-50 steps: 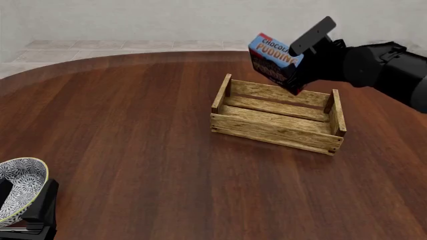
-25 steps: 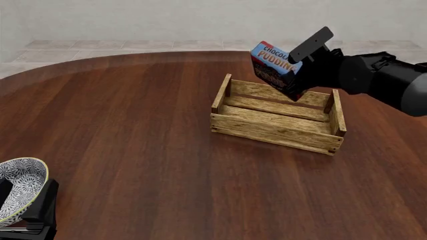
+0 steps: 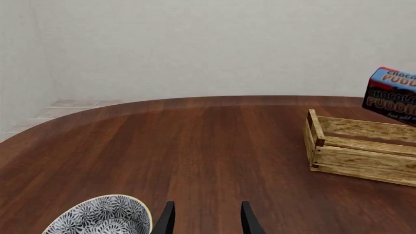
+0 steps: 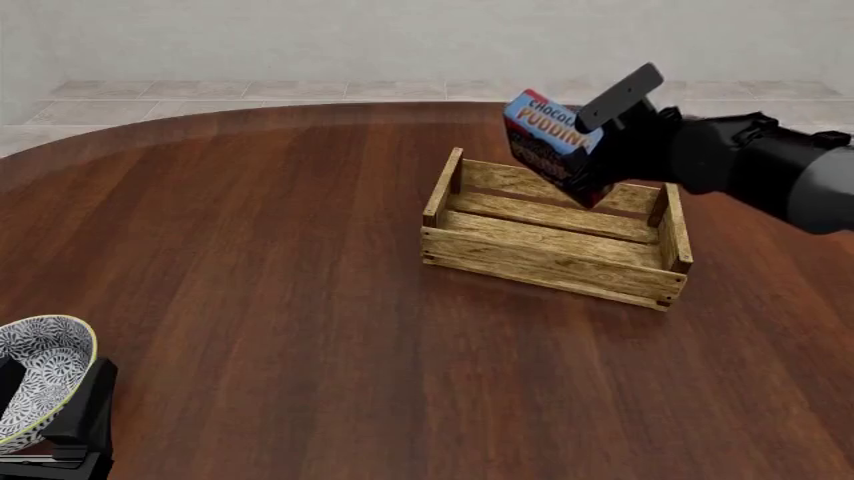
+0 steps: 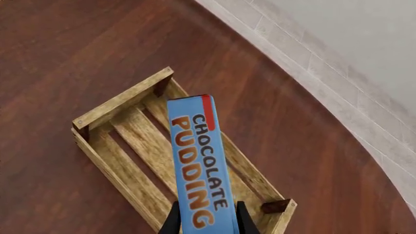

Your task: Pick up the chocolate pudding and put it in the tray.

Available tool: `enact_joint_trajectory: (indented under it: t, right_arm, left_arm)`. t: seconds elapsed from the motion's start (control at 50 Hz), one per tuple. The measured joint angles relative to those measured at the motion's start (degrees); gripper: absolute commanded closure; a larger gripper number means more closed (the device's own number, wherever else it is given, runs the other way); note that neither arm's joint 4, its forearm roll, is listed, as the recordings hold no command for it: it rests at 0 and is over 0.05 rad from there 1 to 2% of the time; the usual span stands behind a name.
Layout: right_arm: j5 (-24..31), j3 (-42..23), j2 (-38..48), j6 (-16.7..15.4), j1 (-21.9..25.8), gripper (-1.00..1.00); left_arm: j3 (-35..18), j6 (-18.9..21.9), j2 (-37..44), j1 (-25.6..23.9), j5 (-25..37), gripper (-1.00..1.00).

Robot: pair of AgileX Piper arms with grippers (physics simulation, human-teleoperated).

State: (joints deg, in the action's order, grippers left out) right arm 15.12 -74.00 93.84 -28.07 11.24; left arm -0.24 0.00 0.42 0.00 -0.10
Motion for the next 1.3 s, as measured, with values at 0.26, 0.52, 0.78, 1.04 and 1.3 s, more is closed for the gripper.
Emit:
enact_joint_trajectory:
  t: [0.26,0.52,0.78,1.04,1.3]
  right_arm:
    - [-1.34,1.11,0.84,1.33,0.05,1.0]
    - [-2.69,2.08,1.58,2.18,0.1,1.0]
    - [-4.15,2.99,2.47,2.99,0.24,1.0]
    - [-5.45,4.01,3.03,4.11,0.22,1.0]
    - [-6.68,4.66,3.75,4.91,0.04,1.0]
  left_arm:
    - [0.0,0.0,0.0,0.0,0.0,-1.0]
    - [0.0,0.0,0.0,0.0,0.0,-1.0]
    - [0.0,0.0,0.0,0.0,0.0,-1.0]
    - [0.0,0.0,0.0,0.0,0.0,-1.0]
    - [0.0,0.0,0.0,0.0,0.0,-1.0]
